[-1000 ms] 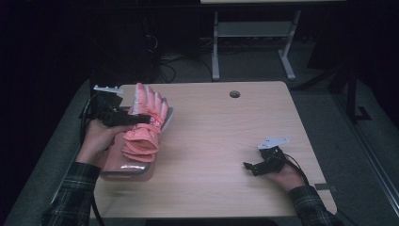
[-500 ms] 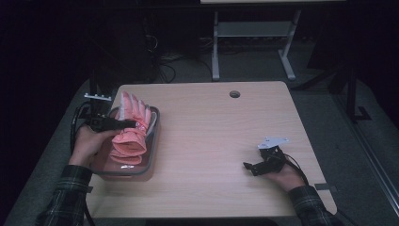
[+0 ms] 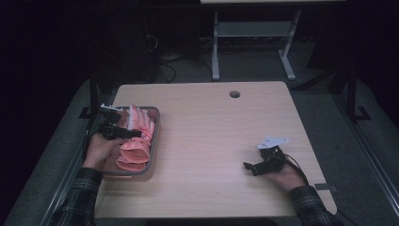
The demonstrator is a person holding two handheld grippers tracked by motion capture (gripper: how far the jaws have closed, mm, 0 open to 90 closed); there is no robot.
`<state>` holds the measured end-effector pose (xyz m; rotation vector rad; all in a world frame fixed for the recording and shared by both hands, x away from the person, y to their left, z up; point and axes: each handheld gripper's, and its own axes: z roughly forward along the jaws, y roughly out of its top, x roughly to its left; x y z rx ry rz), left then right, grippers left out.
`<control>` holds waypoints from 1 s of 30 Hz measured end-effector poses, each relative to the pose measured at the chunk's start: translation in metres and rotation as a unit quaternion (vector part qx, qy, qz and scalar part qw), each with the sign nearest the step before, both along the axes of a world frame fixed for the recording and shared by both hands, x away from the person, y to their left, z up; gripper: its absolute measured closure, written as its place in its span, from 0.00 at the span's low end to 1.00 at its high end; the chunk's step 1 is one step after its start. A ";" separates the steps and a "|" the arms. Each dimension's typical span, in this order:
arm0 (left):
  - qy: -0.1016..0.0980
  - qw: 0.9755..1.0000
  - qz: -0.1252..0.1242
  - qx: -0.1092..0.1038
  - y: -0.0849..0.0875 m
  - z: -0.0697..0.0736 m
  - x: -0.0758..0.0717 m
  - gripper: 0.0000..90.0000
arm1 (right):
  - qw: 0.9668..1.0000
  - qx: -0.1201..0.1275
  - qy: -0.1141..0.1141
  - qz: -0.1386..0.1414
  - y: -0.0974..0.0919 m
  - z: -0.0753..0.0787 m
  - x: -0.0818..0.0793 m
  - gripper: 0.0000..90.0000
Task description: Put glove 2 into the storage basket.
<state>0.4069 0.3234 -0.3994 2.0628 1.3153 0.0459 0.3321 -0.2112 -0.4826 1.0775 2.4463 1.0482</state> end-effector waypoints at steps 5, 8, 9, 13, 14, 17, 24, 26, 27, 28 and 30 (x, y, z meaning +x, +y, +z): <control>0.002 1.000 -0.004 -0.001 0.002 -0.004 0.000 0.59 | 1.000 0.000 0.000 0.000 0.000 0.000 0.000 0.06; 0.002 1.000 -0.004 -0.010 0.004 -0.003 0.000 0.53 | 1.000 0.000 0.000 0.000 0.000 0.000 0.000 0.06; 0.001 1.000 -0.005 -0.013 0.005 -0.003 0.000 0.49 | 1.000 0.000 0.000 0.000 0.000 0.000 0.000 0.06; -0.012 1.000 0.001 -0.012 0.009 0.006 -0.002 0.32 | 1.000 0.000 0.000 0.000 0.000 0.000 0.000 0.06; -0.014 1.000 0.001 -0.011 0.010 0.008 -0.002 0.29 | 1.000 0.000 0.000 0.000 0.000 0.000 0.000 0.06; -0.020 1.000 0.003 -0.011 0.013 0.013 -0.003 0.23 | 1.000 0.000 0.000 0.000 0.000 0.000 0.000 0.06; -0.052 0.998 0.021 0.005 0.027 0.035 -0.008 0.17 | 1.000 0.000 0.000 0.000 0.000 0.000 0.000 0.06; -0.062 0.998 0.024 0.007 0.030 0.041 -0.011 0.17 | 1.000 0.000 0.000 0.000 0.000 0.000 0.000 0.06; -0.071 0.997 0.026 0.004 0.032 0.047 -0.013 0.17 | 1.000 0.000 0.001 0.000 0.000 0.000 0.000 0.06; -0.071 0.997 0.026 0.004 0.032 0.047 -0.013 0.17 | 1.000 0.000 0.001 0.000 0.000 0.000 0.000 0.06; -0.085 0.996 0.023 -0.003 0.029 0.054 -0.017 0.17 | 1.000 0.000 0.000 0.000 0.000 0.000 0.000 0.06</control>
